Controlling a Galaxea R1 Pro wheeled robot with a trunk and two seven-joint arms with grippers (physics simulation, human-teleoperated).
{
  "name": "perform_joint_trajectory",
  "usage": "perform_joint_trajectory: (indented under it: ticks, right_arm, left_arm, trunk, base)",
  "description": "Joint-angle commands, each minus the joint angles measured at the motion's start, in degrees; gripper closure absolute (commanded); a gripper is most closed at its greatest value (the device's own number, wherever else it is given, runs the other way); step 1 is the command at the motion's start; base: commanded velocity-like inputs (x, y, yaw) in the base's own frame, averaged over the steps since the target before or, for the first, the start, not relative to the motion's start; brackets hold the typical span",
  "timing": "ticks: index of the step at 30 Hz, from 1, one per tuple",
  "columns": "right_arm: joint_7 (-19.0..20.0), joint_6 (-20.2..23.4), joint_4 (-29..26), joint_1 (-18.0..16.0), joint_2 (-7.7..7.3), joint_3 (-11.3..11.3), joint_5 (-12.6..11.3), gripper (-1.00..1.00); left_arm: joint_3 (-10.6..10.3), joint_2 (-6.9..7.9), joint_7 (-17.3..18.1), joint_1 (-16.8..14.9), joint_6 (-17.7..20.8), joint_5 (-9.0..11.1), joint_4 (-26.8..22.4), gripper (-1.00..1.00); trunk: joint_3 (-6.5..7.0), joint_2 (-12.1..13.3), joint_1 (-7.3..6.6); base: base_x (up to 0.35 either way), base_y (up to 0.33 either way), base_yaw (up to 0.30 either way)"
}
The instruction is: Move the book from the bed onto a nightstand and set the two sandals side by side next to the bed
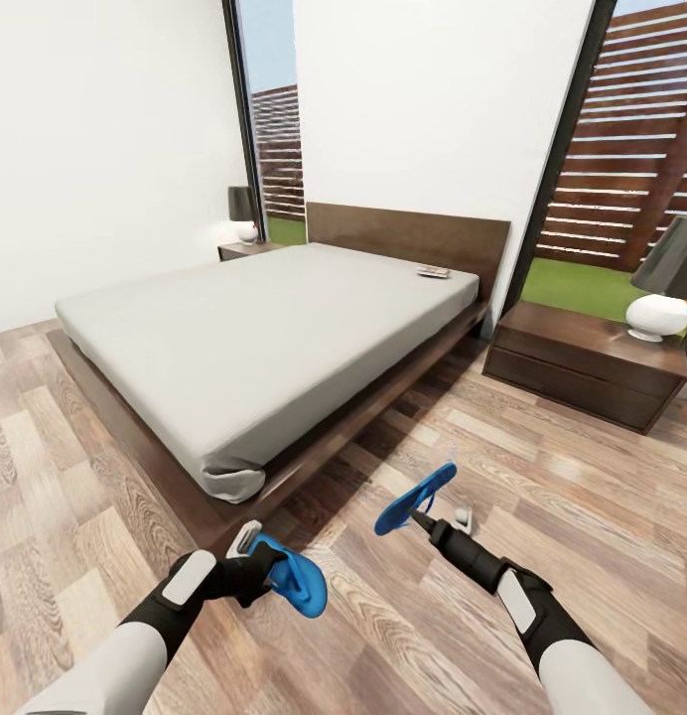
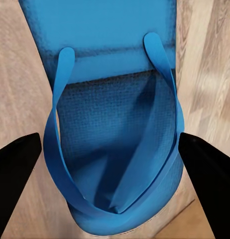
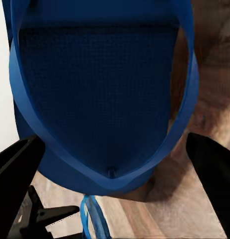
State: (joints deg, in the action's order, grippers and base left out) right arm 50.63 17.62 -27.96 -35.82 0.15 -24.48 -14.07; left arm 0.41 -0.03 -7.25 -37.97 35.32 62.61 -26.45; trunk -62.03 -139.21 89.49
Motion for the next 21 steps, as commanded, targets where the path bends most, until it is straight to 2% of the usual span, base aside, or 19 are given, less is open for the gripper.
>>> perform_joint_trajectory:
  ticks: [1,2,4,5,7,9,10,11,14,17,21]
  right_arm:
    - [-2.63,0.86,0.01,-0.04,0.02,-0.17,-0.57,1.00]
    - [-4.09,1.18,0.01,-0.04,0.02,-0.16,-0.68,1.00]
    - [-9.84,3.35,0.01,-0.04,0.08,-0.20,-1.92,1.00]
    - [-11.16,3.90,0.01,-0.04,0.08,-0.22,-2.57,1.00]
    - [-15.96,5.29,0.01,-0.04,0.09,-0.37,-6.50,1.00]
    - [-20.76,5.95,0.01,-0.04,0.05,-0.51,-11.99,1.00]
    - [-22.02,6.05,0.01,-0.04,0.05,-0.51,-13.47,1.00]
    - [-24.75,6.20,0.01,-0.04,0.04,-0.44,-16.43,1.00]
    - [-30.70,6.36,-0.17,-0.04,0.07,-0.27,-21.51,1.00]
    - [-33.95,6.37,-0.39,-0.04,0.10,-0.24,-23.55,1.00]
    - [-35.37,6.15,-0.68,-0.04,0.28,0.14,-23.98,1.00]
  left_arm:
    - [0.04,-0.12,-0.56,-0.01,-0.46,0.67,0.13,1.00]
    - [0.04,-0.21,-0.56,-0.01,-0.91,0.67,0.27,1.00]
    - [0.04,-0.42,-0.57,0.00,-2.46,0.67,0.64,1.00]
    - [0.03,-0.51,-0.57,-0.02,-3.34,0.67,0.79,1.00]
    - [0.03,-0.64,-0.57,-0.01,-4.35,0.67,0.94,1.00]
    - [0.03,-0.71,-0.56,-0.02,-4.79,0.67,1.01,1.00]
    - [0.03,-0.72,-0.54,-0.02,-4.85,0.67,1.01,1.00]
    - [0.03,-0.73,-0.52,-0.01,-4.93,0.67,1.03,1.00]
    - [0.03,-0.77,-0.50,-0.01,-5.04,0.67,1.04,1.00]
    - [0.03,-0.91,-0.49,-0.02,-5.07,0.68,1.05,1.00]
    - [0.03,-1.00,-0.53,-0.02,-5.08,-0.22,1.05,1.00]
  trunk:
    - [-0.05,-0.02,-0.01]
    - [-0.05,-0.02,-0.01]
    - [-0.05,-0.02,-0.01]
    - [-0.05,-0.02,-0.01]
    - [-0.05,-0.02,-0.01]
    - [-0.05,-0.02,-0.01]
    - [-0.05,-0.02,-0.01]
    - [-0.05,-0.02,-0.01]
    - [-0.05,-0.02,-0.01]
    - [-0.05,-0.02,-0.01]
    - [-0.05,-0.02,-0.01]
  base:
    - [0.000,0.000,0.000]
    - [0.000,0.000,0.000]
    - [0.000,0.000,0.000]
    - [0.000,0.000,0.000]
    - [0.000,0.000,0.000]
    - [0.000,0.000,0.000]
    - [0.000,0.000,0.000]
    - [0.000,0.000,0.000]
    - [0.000,0.000,0.000]
    - [0.000,0.000,0.000]
    - [0.000,0.000,0.000]
